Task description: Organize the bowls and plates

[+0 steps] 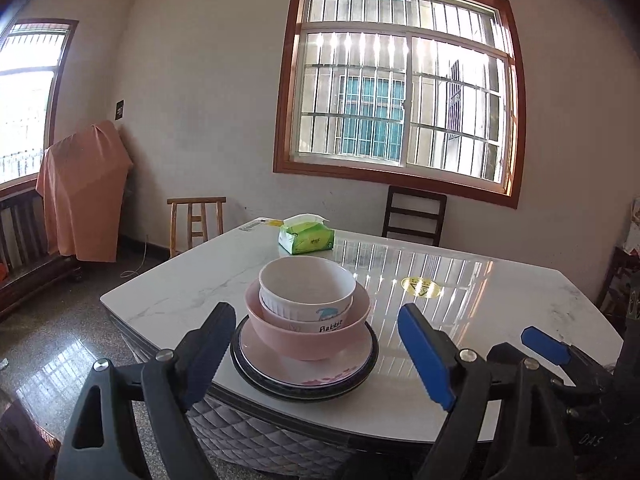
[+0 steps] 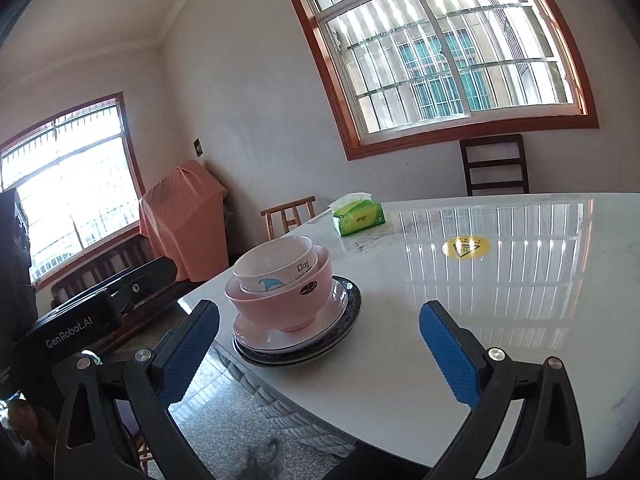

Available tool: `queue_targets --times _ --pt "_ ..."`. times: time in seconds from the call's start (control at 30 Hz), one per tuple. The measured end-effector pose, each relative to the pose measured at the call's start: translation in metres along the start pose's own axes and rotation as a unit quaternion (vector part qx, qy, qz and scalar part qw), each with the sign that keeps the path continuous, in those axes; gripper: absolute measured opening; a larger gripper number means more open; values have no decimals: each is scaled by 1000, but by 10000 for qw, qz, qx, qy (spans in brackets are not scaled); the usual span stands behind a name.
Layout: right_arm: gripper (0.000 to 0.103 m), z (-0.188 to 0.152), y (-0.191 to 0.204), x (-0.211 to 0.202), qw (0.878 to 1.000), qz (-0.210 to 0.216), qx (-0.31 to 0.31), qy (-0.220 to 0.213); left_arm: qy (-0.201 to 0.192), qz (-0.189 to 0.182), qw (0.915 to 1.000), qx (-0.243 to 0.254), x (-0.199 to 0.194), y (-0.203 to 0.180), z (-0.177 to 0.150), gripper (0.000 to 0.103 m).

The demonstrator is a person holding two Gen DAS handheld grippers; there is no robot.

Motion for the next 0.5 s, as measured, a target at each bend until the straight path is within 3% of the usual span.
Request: queue_targets --times 0.2,0.5 --pt "102 -5 -1 -3 9997 -224 -100 -64 -20 269 9996 37 2 3 -7 85" --pt "102 -11 -6 -3 9996 -247 -94 42 293 434 9986 80 19 5 -27 85"
Point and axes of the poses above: each gripper's, at about its wrist camera, not at the fingertips, and x roughly the way its jaws point, y to its left, z to its top, the point moved 8 cm from there along x, roughly the way its jaws point, and after that the axes turned 6 degrees about y, right-handed, at the moved point
